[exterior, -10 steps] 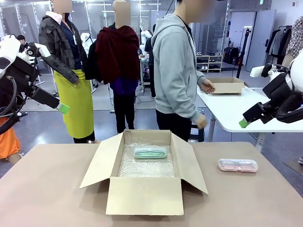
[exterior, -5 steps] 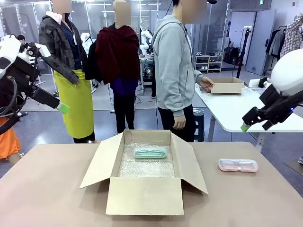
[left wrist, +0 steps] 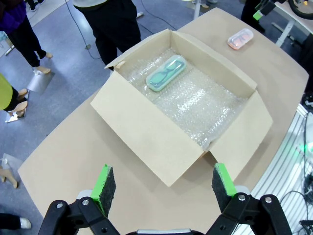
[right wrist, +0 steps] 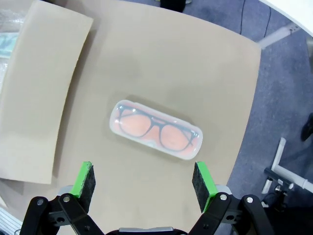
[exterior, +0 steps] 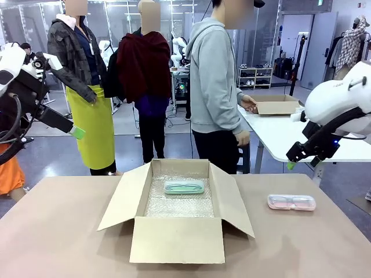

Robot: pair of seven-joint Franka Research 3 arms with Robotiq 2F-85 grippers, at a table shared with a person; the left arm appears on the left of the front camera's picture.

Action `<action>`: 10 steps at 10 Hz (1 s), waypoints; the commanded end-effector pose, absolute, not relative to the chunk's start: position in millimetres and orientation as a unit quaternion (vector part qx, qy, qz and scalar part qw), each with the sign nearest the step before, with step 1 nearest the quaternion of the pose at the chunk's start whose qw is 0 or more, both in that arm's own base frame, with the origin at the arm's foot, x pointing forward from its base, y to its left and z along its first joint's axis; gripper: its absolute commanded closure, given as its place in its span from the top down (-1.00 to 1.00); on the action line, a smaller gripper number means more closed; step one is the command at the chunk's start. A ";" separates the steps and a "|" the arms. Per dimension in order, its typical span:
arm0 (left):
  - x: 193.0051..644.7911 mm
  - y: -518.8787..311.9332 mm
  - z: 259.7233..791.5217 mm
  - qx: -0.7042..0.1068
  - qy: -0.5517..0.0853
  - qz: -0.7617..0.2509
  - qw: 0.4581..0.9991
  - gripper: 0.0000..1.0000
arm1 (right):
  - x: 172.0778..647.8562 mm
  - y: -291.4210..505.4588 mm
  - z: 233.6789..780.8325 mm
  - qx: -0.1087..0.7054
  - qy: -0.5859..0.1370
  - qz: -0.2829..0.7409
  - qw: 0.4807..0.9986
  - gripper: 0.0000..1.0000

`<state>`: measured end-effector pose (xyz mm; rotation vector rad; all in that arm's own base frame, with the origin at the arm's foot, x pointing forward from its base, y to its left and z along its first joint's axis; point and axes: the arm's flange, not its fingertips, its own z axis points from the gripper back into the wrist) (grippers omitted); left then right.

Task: Pack the glasses set securely to prepare it for shipping.
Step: Put the Glasses case from the right side of the table into the Package Box.

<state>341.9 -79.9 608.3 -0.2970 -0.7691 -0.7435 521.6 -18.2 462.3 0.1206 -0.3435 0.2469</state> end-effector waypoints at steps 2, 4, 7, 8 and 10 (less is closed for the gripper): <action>341.7 -78.4 609.6 -0.150 -0.367 -0.355 0.847 1.00 | 552.7 -24.2 453.9 0.048 -0.151 0.264 0.951 1.00; 341.7 -78.4 609.6 -0.150 -0.367 -0.355 0.847 1.00 | 556.5 -18.8 451.3 0.051 -0.121 0.388 0.912 1.00; 341.7 -78.4 609.6 -0.150 -0.367 -0.355 0.847 1.00 | 551.1 -7.1 464.7 0.054 -0.074 0.517 0.851 1.00; 341.7 -78.4 609.6 -0.150 -0.367 -0.355 0.847 1.00 | 547.3 -7.1 467.1 0.030 -0.063 0.543 0.837 1.00; 341.7 -78.4 609.6 -0.150 -0.367 -0.355 0.847 1.00 | 548.1 -0.2 461.1 0.054 -0.075 0.514 0.853 1.00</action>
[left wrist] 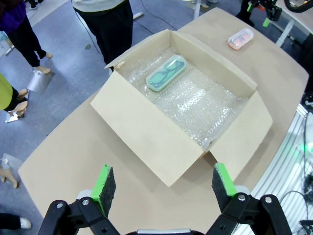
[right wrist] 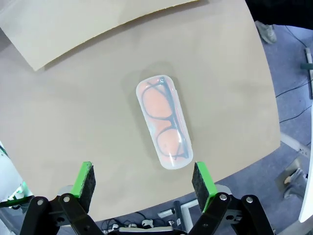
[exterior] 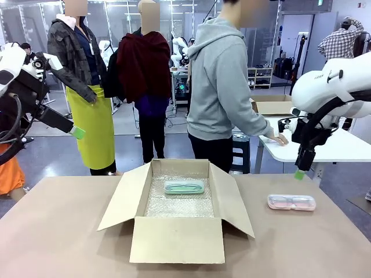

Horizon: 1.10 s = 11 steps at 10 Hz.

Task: Pack the glasses set securely to prepare it for shipping.
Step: Put the Glasses case from the right side of the table into the Package Box.

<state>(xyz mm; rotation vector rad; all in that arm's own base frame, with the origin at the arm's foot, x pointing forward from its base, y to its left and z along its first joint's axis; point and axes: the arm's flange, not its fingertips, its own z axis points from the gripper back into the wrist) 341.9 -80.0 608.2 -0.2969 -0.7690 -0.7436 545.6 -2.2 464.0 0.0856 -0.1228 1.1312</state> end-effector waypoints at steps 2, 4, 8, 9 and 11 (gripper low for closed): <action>341.7 -78.4 609.6 -0.150 -0.367 -0.355 0.847 1.00 | 548.1 -0.2 461.1 0.054 -0.075 0.514 0.853 1.00; 341.7 -78.4 609.6 -0.150 -0.367 -0.355 0.847 1.00 | 546.8 -3.1 462.3 0.049 -0.064 0.527 0.846 1.00; 341.7 -78.4 609.6 -0.150 -0.367 -0.355 0.847 1.00 | 563.7 2.3 416.4 0.023 -0.062 0.642 0.764 1.00; 341.7 -78.4 609.6 -0.150 -0.367 -0.355 0.847 1.00 | 568.9 5.0 404.9 0.015 -0.049 0.652 0.756 1.00; 341.7 -78.4 609.6 -0.150 -0.367 -0.355 0.847 1.00 | 578.8 4.0 379.3 0.012 -0.034 0.671 0.741 1.00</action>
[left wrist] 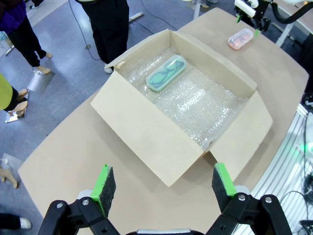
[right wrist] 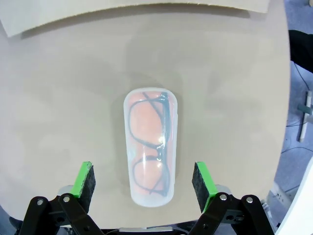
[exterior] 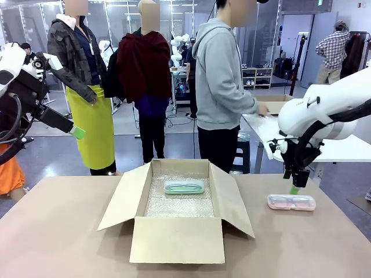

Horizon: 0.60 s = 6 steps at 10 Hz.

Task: Pack the glasses set securely to prepare it for shipping.
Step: Put the Glasses case from the right side of the table into the Package Box.

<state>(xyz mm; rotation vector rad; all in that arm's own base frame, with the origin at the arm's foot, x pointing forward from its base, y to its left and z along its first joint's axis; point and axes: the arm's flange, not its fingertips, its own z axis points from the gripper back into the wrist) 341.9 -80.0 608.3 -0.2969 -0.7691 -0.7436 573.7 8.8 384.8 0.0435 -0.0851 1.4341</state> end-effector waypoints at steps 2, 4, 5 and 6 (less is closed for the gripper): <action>341.7 -78.4 609.6 -0.150 -0.367 -0.355 0.847 1.00 | 583.4 1.4 358.7 0.007 -0.026 0.662 0.749 1.00; 341.7 -78.4 609.6 -0.150 -0.367 -0.355 0.847 1.00 | 583.8 0.1 336.6 -0.009 -0.023 0.661 0.750 1.00; 341.7 -78.4 609.6 -0.150 -0.367 -0.355 0.847 1.00 | 582.9 -1.1 329.5 -0.024 -0.026 0.660 0.751 1.00; 341.7 -78.4 609.6 -0.150 -0.367 -0.355 0.847 1.00 | 583.5 -3.2 324.0 -0.021 -0.028 0.659 0.751 1.00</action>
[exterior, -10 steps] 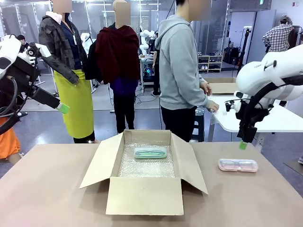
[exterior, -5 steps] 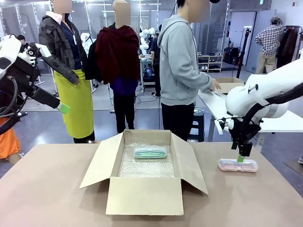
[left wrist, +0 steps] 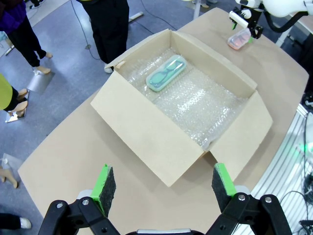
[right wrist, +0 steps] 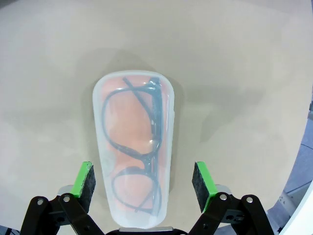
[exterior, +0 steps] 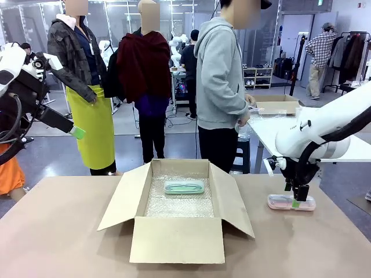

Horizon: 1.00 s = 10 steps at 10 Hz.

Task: Pack the glasses set securely to prepare it for shipping.
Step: Put the Glasses case from the right side of the table into the Package Box.

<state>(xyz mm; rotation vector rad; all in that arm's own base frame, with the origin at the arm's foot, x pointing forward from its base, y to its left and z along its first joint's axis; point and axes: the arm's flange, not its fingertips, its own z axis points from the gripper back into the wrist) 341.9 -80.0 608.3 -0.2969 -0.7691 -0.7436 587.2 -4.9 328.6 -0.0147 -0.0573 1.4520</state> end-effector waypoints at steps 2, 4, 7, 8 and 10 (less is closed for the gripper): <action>341.7 -78.4 609.6 -0.150 -0.367 -0.355 0.847 1.00 | 582.7 -2.0 313.5 -0.027 -0.032 0.661 0.749 1.00; 341.7 -78.4 609.6 -0.150 -0.367 -0.355 0.847 1.00 | 582.4 -1.1 308.1 -0.029 -0.028 0.663 0.747 1.00; 341.7 -78.4 609.6 -0.150 -0.367 -0.355 0.847 1.00 | 584.8 -5.0 308.0 -0.030 -0.021 0.665 0.746 0.84; 341.7 -78.4 609.6 -0.150 -0.367 -0.355 0.847 1.00 | 584.6 -5.2 310.1 -0.032 -0.021 0.665 0.746 0.63; 341.7 -78.4 609.6 -0.150 -0.367 -0.355 0.847 1.00 | 583.6 -6.1 313.9 -0.034 -0.024 0.667 0.744 0.30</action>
